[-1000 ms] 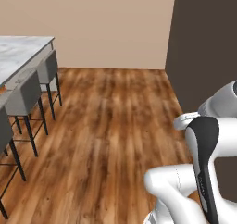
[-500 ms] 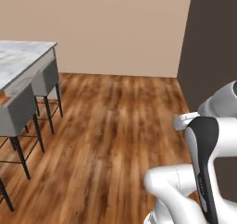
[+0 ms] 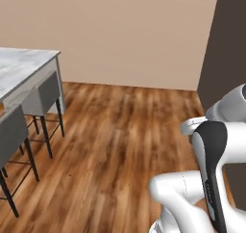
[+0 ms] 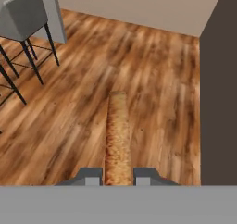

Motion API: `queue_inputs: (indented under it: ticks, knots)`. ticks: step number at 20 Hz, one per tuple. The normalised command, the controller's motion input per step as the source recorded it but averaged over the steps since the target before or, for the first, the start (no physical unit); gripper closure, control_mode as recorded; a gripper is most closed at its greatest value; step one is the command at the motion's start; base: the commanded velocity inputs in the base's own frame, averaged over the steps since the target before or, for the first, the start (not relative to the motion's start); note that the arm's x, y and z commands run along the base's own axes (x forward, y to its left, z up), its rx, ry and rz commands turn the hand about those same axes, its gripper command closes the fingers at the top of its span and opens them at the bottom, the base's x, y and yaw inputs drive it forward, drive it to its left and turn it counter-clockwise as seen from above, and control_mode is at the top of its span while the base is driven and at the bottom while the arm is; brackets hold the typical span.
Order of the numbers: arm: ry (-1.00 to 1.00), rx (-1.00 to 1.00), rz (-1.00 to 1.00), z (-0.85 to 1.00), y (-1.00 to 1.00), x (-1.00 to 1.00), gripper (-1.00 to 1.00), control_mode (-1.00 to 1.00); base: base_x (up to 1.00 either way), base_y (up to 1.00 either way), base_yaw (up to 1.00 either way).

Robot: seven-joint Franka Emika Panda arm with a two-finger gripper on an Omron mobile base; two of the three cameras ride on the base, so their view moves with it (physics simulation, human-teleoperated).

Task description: Start the toaster. Once the lever pops up, take the bread to the plate on the dining counter.

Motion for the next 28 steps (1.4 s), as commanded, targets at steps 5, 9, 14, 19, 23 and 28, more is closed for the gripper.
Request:
queue_inputs:
  ticks: [5,9,14,19,23,28]
  knots:
    - [0.00,0.00,0.00,0.00,0.00,0.00,1.00,1.00,1.00,-0.64,0.17]
    - [0.00,0.00,0.00,0.00,0.00,0.00,1.00,1.00,1.00,-0.65,0.18]
    - [0.00,0.00,0.00,0.00,0.00,0.00,1.00,1.00,1.00,-0.68,0.19]
    - [0.00,0.00,0.00,0.00,0.00,0.00,1.00,1.00,1.00,-0.71,0.21]
    - [0.00,0.00,0.00,0.00,0.00,0.00,1.00,1.00,1.00,-0.78,0.24]
    - [0.00,0.00,0.00,0.00,0.00,0.00,1.00,1.00,1.00,-0.81,0.27]
